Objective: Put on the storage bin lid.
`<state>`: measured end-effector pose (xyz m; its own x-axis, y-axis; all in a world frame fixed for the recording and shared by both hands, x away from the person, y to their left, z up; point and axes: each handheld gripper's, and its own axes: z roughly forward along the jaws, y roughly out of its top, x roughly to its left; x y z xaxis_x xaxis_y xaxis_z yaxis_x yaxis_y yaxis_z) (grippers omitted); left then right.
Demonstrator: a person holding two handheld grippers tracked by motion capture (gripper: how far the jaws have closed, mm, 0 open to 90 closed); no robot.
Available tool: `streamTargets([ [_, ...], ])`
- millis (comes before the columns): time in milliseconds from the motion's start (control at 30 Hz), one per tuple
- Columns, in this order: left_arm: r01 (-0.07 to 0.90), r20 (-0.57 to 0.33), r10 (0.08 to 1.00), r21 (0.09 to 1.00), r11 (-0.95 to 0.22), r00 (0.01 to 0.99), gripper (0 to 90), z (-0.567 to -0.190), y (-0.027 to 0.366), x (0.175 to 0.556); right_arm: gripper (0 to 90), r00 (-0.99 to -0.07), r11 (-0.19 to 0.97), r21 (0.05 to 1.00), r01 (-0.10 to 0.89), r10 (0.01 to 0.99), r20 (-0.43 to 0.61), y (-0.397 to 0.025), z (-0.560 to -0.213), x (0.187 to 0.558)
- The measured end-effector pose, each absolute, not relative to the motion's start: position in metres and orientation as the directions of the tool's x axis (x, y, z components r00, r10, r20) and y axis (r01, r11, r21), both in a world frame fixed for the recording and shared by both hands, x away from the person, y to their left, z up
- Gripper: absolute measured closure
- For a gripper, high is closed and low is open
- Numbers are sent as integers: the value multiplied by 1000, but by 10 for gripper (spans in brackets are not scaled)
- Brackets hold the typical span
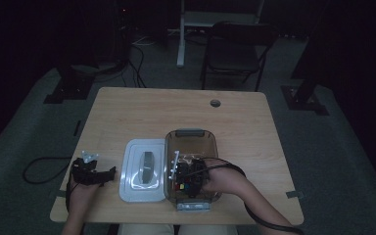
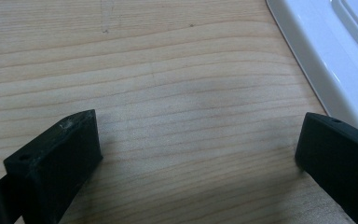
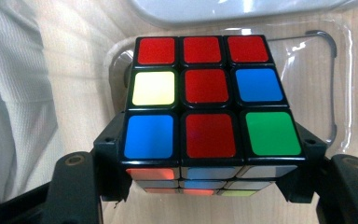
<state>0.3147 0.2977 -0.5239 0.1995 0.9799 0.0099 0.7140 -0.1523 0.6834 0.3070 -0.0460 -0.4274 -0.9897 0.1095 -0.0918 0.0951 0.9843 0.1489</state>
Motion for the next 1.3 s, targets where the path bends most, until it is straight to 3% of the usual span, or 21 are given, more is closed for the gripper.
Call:
streamTargets([
  [600, 714, 10, 980, 683, -152, 199, 7, -524, 298, 315, 330, -994, 990, 108, 92, 98, -49, -42, -436, 309],
  [1300, 714, 10, 980, 683, -153, 200, 7, -524, 298, 315, 287, -984, 950, 276, 147, 167, -53, -55, -418, 312],
])
